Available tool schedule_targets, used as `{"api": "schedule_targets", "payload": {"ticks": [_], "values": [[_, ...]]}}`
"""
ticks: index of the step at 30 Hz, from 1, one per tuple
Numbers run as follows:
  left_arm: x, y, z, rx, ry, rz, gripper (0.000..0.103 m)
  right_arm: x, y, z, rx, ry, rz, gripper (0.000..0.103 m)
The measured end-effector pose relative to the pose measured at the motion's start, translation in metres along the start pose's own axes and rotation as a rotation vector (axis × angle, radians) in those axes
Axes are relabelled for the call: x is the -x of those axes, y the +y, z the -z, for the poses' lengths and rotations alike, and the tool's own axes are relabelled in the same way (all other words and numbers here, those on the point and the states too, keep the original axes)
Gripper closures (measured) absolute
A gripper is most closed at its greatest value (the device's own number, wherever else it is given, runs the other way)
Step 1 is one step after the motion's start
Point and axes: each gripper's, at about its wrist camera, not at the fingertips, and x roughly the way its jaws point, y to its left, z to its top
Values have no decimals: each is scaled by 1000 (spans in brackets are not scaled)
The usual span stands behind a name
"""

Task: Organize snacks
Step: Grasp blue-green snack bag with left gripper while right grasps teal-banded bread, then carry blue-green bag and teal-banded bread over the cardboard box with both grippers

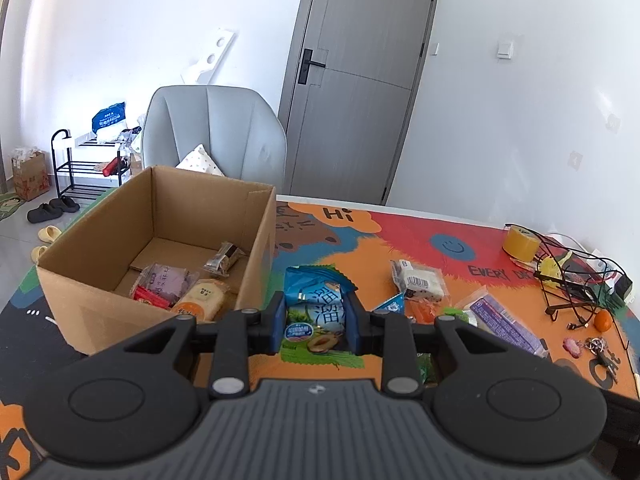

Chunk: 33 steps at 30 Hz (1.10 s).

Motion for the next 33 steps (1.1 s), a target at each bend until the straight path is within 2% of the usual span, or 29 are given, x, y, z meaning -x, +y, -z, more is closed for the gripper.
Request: {"api": "schedule_targets", "payload": {"ticks": [1, 2, 6, 8, 11, 15, 16, 17, 20, 23, 33], "values": [[-1, 2, 1, 4, 4, 1, 74, -1, 1, 3, 3, 4, 0, 59], [-2, 3, 1, 7, 6, 0, 74, -3, 4, 6, 15, 8, 7, 49], [-1, 8, 2, 15, 4, 3, 74, -15, 16, 15, 74, 51, 43, 28], [1, 10, 1, 16, -2, 3, 74, -19, 23, 19, 110, 55, 75, 14], [3, 12, 0, 21, -10, 4, 74, -25, 33, 27, 168, 74, 104, 11], [4, 16, -1, 27, -11, 5, 74, -36, 36, 35, 193, 126, 120, 11], [4, 16, 0, 28, -11, 5, 74, -39, 37, 37, 207, 136, 137, 18], [4, 17, -1, 29, -11, 5, 74, -42, 38, 40, 227, 143, 153, 34], [5, 20, -2, 33, -15, 1, 74, -42, 41, 42, 261, 130, 186, 49], [8, 20, -4, 31, -24, 2, 74, -37, 37, 36, 218, 126, 160, 49], [24, 33, -19, 38, -73, -2, 74, -19, 53, 10, 197, 48, 131, 49]]}}
